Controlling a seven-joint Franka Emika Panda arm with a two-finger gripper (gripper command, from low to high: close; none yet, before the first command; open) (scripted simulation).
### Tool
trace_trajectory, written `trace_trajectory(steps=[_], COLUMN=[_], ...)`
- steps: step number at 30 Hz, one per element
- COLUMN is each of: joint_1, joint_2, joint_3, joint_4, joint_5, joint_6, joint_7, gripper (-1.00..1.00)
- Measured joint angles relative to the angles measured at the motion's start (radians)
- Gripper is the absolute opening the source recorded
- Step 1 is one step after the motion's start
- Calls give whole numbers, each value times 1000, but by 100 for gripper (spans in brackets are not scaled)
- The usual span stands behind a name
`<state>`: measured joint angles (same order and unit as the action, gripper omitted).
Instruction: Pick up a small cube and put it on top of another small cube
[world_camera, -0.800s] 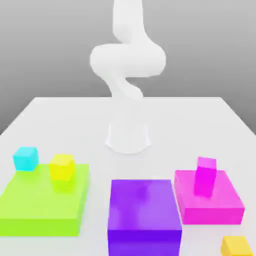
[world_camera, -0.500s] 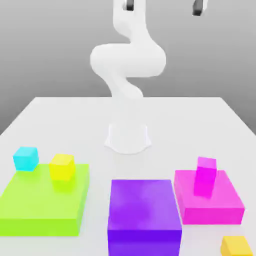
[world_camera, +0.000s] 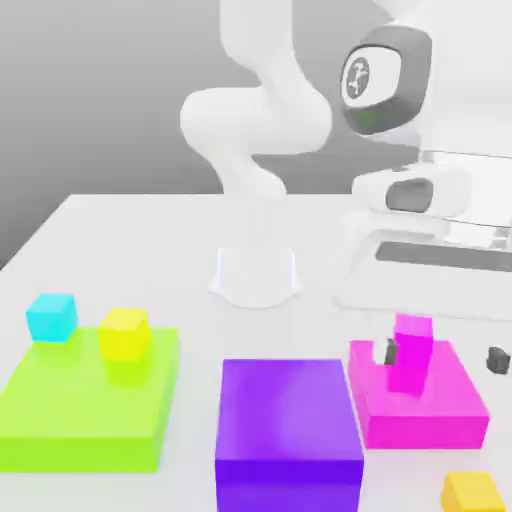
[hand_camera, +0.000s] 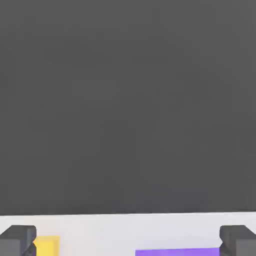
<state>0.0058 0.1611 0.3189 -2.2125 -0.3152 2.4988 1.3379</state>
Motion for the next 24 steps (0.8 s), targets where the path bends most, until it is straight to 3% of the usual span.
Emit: trace_trajectory(steps=[8, 12, 13, 19, 24], joint_1=[70, 125, 135, 139, 91], joint_2=[257, 401, 423, 434, 293], joint_3=[29, -29, -41, -46, 20], joint_4=[19, 52, 57, 60, 21], joint_5=[19, -34, -44, -49, 25], joint_6=[85, 182, 198, 208, 107], joint_7=[83, 132, 139, 143, 86], gripper=[0, 0, -100, -100, -100])
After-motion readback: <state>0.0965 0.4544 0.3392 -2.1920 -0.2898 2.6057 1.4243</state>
